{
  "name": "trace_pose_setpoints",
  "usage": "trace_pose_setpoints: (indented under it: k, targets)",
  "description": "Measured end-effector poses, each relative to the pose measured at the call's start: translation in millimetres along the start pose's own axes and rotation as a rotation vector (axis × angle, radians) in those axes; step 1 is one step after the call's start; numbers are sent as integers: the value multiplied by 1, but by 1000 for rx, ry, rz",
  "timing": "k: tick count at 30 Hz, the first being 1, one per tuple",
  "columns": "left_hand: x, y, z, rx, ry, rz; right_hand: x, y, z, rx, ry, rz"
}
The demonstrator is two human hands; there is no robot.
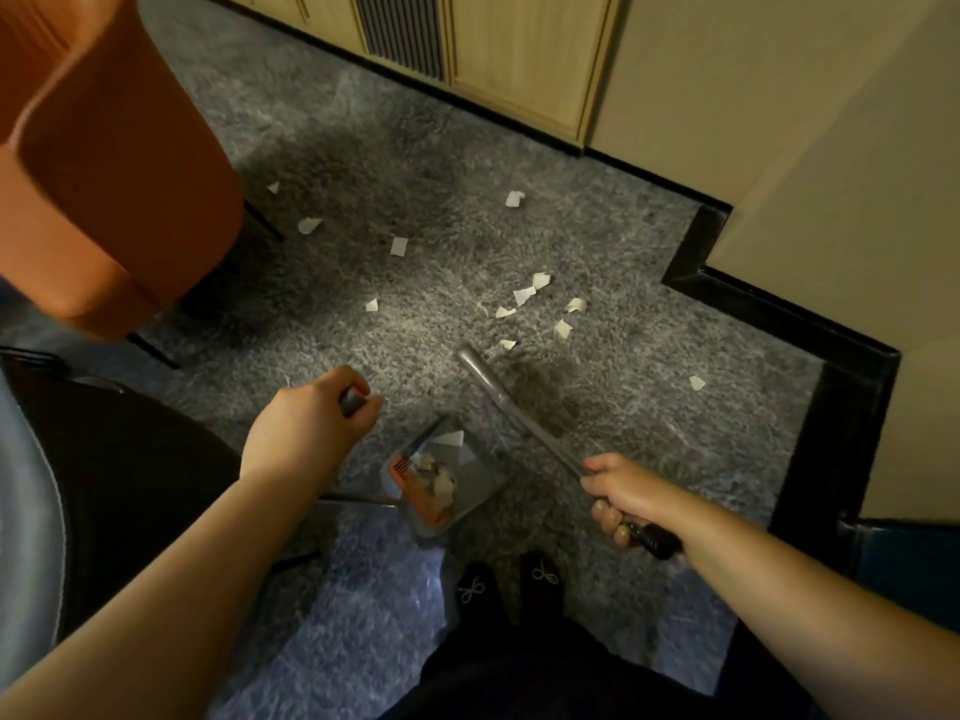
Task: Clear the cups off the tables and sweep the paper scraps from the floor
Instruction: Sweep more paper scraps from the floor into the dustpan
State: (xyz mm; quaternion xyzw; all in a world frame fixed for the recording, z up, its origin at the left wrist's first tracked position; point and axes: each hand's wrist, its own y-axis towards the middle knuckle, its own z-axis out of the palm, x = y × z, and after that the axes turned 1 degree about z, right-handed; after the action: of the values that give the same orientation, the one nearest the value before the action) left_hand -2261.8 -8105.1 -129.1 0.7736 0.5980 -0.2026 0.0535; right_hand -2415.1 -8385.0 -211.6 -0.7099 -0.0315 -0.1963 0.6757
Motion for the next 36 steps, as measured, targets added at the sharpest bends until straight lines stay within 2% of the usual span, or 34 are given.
trace_pose_setpoints:
  k: [9,14,26,36]
  targets:
    - [-11,58,-2,-52,-83,37,29,6,-15,-179,97,-161]
    - [-30,107,-2,-113,-63,44,60,24,-41,-230,118,-160]
    - [-111,268,22,-9,46,65,210,87,-145,-221,163,-107]
    - [-161,369,25,46,116,41,331,158,-214,-237,-26,-24]
